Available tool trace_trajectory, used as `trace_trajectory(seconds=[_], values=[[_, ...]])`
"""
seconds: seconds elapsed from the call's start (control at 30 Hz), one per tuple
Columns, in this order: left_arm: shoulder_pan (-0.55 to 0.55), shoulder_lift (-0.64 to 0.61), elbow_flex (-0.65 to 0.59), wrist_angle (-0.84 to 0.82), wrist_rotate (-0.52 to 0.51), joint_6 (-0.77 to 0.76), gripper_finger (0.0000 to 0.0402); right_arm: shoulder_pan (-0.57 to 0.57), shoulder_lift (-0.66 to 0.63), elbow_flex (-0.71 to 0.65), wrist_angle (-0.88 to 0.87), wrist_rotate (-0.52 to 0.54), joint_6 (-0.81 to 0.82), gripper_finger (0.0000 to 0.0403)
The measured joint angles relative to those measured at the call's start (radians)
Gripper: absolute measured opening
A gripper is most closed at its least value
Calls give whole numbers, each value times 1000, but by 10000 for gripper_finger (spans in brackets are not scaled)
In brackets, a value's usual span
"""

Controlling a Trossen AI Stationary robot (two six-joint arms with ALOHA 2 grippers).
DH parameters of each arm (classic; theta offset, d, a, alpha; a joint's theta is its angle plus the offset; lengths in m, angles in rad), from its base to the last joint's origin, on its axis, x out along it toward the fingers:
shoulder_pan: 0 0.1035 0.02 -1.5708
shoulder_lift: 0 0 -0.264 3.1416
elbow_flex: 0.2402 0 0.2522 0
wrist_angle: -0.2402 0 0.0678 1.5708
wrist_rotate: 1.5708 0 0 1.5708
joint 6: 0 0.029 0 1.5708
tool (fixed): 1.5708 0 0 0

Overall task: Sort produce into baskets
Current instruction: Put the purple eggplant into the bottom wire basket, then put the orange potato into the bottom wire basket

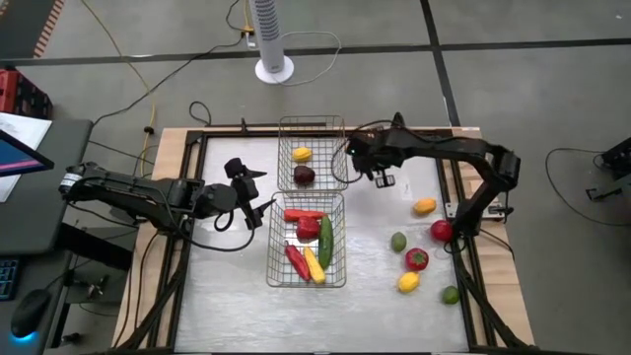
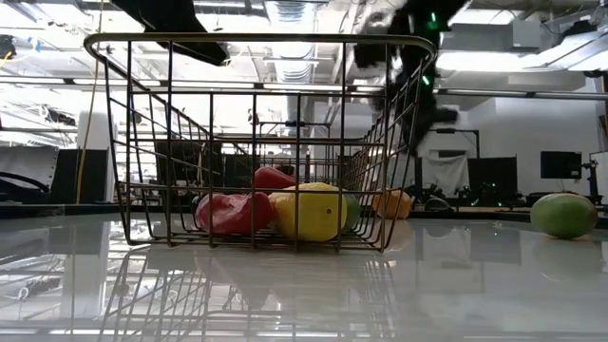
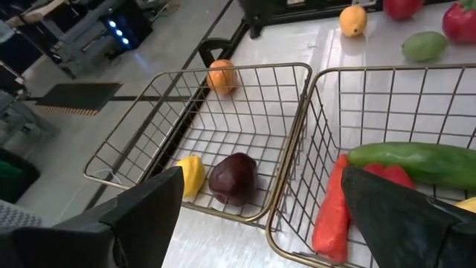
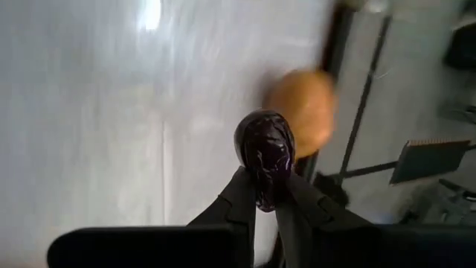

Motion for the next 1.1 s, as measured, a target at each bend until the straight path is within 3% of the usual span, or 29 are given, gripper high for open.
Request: trace_trajectory(seconds=[0.13, 0.23, 0.47, 0.57, 0.7, 0.87, 0.97, 1.1], values=[[0, 0, 0, 0, 4, -5, 352, 77, -1, 148, -50, -4, 141, 66], [0, 0, 0, -6, 4, -5, 352, 144, -1, 252, -100, -78, 240, 66], [0, 0, 0, -6, 4, -6, 352, 281, -3, 355, 14, -470, 367, 69], [0, 0, 0, -6, 5, -13, 352, 340, 8, 355, 70, -564, 369, 81], [0, 0, 0, -7, 7, -16, 352, 402, 49, 355, 87, -574, 369, 127], [0, 0, 0, -7, 8, -16, 352, 419, 87, 354, 79, -561, 367, 223], [0, 0, 0, -8, 8, -17, 352, 391, 87, 354, 19, -488, 329, 268], [0, 0, 0, -8, 9, -23, 352, 278, 82, 347, -45, -357, 339, 290]])
